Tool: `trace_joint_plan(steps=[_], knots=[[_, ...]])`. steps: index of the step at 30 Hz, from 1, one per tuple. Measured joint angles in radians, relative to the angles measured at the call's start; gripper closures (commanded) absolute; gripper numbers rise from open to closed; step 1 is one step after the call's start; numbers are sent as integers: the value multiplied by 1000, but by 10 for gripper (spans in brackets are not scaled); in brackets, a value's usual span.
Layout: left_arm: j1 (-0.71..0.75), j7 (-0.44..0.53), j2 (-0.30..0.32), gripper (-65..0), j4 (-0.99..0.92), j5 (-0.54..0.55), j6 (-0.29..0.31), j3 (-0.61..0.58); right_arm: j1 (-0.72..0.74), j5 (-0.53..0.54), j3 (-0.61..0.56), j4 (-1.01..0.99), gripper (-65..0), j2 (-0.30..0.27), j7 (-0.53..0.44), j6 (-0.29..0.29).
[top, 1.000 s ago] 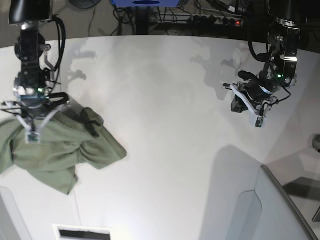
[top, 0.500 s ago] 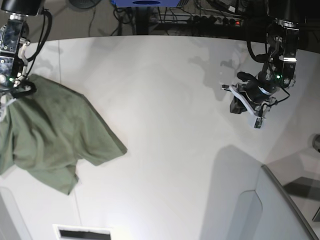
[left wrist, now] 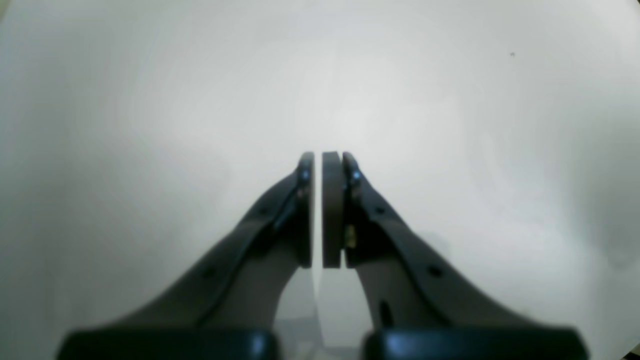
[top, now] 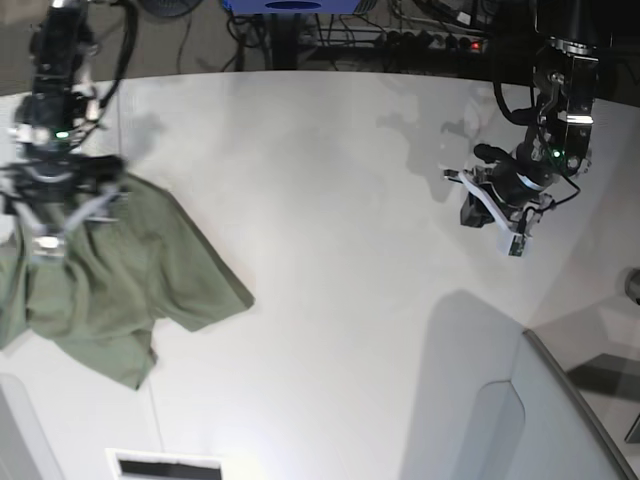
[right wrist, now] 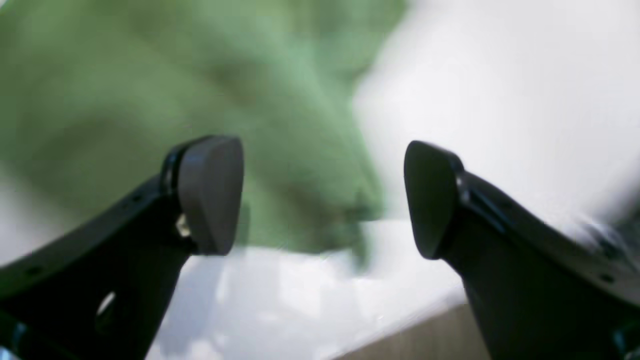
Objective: Layout the t-shirt on the table in an organized manner, then fold the t-shirt properly
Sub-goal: 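Drag the t-shirt across the table with the right gripper to spread it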
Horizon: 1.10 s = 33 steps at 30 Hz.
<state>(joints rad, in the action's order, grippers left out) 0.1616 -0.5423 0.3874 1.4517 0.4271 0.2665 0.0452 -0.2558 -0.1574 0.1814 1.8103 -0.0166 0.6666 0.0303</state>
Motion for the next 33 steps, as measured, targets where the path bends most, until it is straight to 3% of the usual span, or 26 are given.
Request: trace_joint_plan(steps=[2, 4, 6, 9, 10, 17, 21, 28, 33], knots=[[-1, 2, -1, -33, 0, 1, 2, 0, 7, 0, -96, -15, -471, 4, -26, 1], [1, 1, 2, -33, 0, 0, 3, 0, 32, -5, -158, -83, -426, 3, -20, -6], [0, 0, 3, -33, 0, 0, 0, 1, 77, 2, -182, -185, -294, 0, -14, -2], [-1, 2, -1, -33, 0, 1, 5, -1, 174, -6, -181, -347, -30, -2, -16, -8], [0, 2, 0, -33, 0, 0, 3, 0, 212, -4, -181, -401, 0, -2, -20, -3], [3, 1, -1, -33, 0, 0, 0, 0, 343, -4, -181, -601, -17, 0, -24, -6], [3, 2, -2, -31, 0, 0, 0, 0, 368, 22, -180, -666, -17, 36, -29, -11], [1, 3, -2, -33, 0, 1, 0, 0, 276, 15, -196, -637, -17, 106, -130, -39], [-34, 0, 5, -30, -2, -2, -4, -39, 148, 5, -377, -540, -15, 108, -151, -44]])
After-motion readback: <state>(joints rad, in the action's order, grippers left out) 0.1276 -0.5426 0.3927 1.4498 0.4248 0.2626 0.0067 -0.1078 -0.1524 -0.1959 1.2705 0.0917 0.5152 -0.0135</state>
